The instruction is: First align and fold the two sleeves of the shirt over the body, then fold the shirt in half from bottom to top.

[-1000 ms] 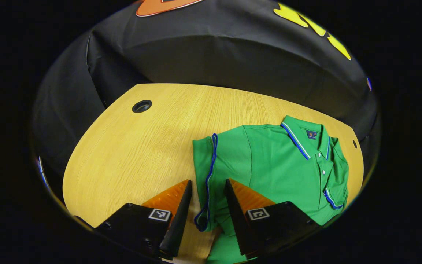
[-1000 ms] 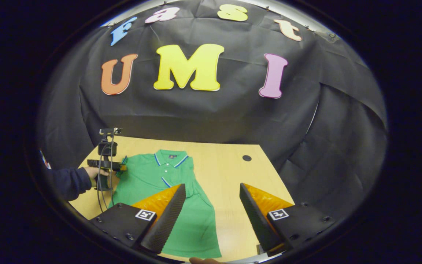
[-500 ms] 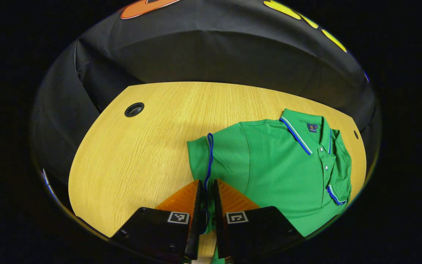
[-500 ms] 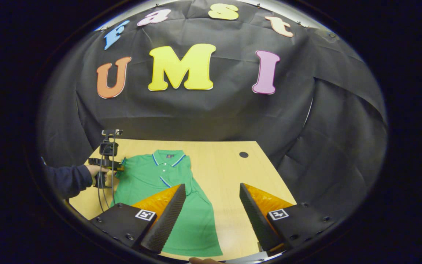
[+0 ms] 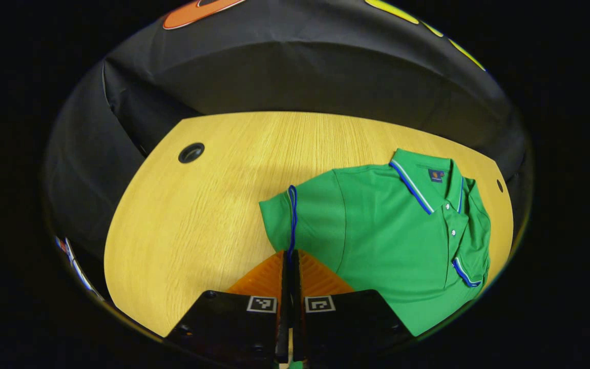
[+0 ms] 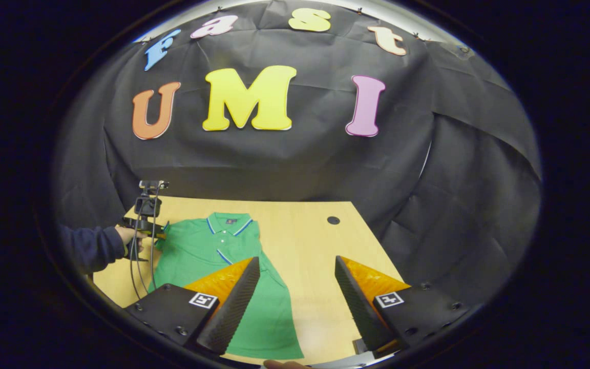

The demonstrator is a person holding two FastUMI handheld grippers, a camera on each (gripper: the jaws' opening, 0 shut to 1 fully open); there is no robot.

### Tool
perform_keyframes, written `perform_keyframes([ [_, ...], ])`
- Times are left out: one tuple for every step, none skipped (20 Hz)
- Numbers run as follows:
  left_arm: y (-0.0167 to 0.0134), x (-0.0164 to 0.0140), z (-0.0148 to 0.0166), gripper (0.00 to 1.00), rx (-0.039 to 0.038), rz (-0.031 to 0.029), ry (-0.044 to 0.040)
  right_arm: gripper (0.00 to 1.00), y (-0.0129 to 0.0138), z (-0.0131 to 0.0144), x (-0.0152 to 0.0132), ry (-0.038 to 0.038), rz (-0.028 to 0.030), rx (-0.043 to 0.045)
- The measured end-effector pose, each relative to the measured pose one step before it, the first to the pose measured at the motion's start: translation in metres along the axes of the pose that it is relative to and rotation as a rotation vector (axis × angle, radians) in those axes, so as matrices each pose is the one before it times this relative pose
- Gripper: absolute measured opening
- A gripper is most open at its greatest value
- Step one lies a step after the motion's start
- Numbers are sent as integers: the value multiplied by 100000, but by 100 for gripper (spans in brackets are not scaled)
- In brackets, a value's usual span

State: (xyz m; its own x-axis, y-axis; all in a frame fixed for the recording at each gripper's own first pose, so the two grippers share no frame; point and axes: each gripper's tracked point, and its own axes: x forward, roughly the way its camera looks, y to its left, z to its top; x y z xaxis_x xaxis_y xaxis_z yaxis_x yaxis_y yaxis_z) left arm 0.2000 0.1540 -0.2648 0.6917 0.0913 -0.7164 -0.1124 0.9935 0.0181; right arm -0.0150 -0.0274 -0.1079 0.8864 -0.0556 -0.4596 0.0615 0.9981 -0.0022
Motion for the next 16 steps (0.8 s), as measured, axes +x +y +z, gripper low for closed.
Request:
perform_keyframes([
  [-227,-642,618,6,1198,-15,-2297,94,-9,-137,-115,86,335,484],
  [-377,-536,733,6,1487,-625,-1946,95,51,-124,-39,132,513,357],
  [-531,-530,765,6,1366,-856,-2362,95,-81,-158,29,322,83,-96],
  [-818,-449,732,6,1806,-1351,-1859,95,-30,-240,176,92,-35,24],
  [-868,-475,492,6,2116,-1157,-1407,95,-14,-34,-10,83,86,220],
  [-943,-351,555,6,2651,-1377,-1259,95,-63,-132,18,205,-113,304],
  [-868,-199,353,6,2673,-845,-1278,95,-51,-59,47,292,-41,220],
  [-1100,-236,248,6,2938,-1248,-1020,95,91,-105,124,96,172,80],
  [-876,-86,171,6,2362,-839,-421,95,-94,-23,-24,27,-164,-168],
  [-948,-65,-85,6,2059,-1192,-8,95,-108,-56,51,86,-197,-200],
  [-901,-51,-185,6,1734,-865,373,95,41,-61,-95,59,82,-102],
  [-882,28,-125,6,1844,-1029,87,95,6,-138,140,158,-10,-182],
  [-726,134,-201,6,2023,-392,306,95,11,-214,125,378,-178,-292],
  [-746,145,-265,6,2173,-1002,529,95,-123,-330,18,563,-219,-256],
  [-590,195,-346,6,2442,-256,586,95,0,-174,38,579,-150,23],
  [-569,301,-389,6,2570,-201,887,95,-78,-271,25,654,-185,-4],
])
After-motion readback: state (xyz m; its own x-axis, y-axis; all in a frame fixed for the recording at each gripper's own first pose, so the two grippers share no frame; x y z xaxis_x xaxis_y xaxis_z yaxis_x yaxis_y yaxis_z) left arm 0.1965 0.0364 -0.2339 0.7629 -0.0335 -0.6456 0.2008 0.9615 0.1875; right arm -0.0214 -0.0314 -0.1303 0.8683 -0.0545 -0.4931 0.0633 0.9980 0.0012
